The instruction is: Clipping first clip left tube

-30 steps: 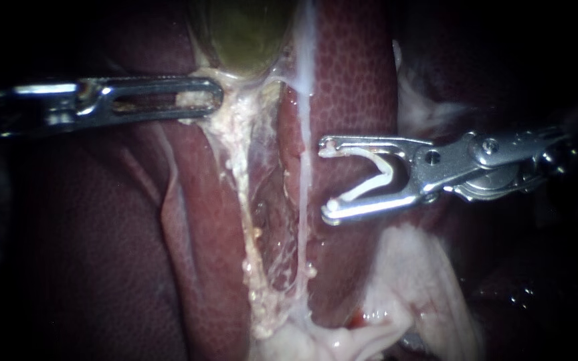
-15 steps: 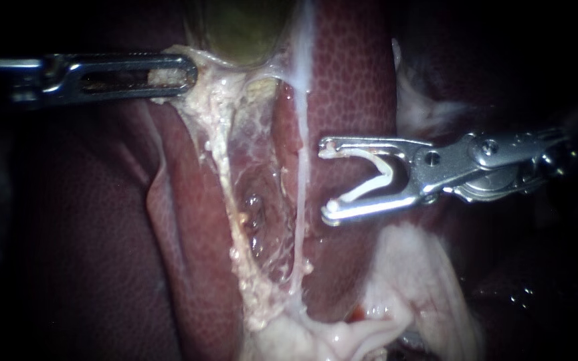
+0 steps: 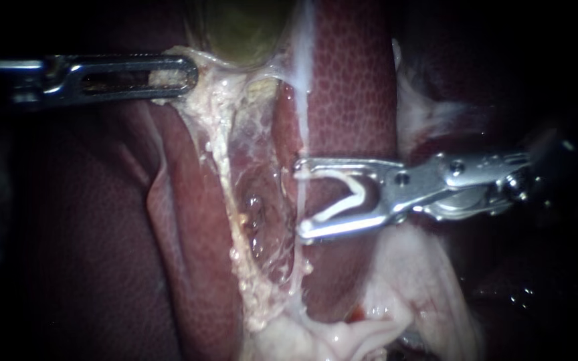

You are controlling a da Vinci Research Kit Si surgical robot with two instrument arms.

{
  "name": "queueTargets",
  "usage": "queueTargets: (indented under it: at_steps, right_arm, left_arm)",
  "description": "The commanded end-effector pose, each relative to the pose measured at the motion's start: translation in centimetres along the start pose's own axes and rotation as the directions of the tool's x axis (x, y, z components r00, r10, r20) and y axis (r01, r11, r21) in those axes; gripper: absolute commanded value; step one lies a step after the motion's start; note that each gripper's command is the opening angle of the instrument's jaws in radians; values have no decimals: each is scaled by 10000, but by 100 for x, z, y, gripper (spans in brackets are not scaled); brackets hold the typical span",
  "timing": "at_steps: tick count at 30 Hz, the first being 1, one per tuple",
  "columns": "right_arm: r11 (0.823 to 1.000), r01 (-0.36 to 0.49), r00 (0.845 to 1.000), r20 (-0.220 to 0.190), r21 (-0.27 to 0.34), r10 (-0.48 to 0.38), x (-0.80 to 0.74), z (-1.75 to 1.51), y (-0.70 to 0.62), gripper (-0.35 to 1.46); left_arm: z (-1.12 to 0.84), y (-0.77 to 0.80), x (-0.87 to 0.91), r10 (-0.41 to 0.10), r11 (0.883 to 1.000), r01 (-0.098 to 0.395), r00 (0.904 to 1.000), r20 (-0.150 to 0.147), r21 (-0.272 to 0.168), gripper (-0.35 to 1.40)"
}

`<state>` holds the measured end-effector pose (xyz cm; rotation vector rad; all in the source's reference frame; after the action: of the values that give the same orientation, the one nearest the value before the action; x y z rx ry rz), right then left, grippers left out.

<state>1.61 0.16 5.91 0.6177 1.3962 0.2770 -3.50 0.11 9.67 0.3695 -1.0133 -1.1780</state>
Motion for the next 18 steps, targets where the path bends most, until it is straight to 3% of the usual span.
queueTargets:
  at_steps: [1, 8, 18]
  right_arm:
    - [10000, -24, 10000, 90, 48, 24, -5, 5, 0, 60]
    - [9995, -232, 9993, 283, 203, 226, -38, 36, 2, 60]
    - [9988, -403, 9985, 390, 283, 392, -62, 57, 8, 60]
  left_arm:
    - [0, 0, 0, 1, 10000, -1, 10000, 0, -2, -35]
    - [1, -1, 2, 6, 10000, -6, 10000, 10, -17, -35]
    - [1, -4, 2, -1, 10000, 1, 10000, 19, -39, -35]
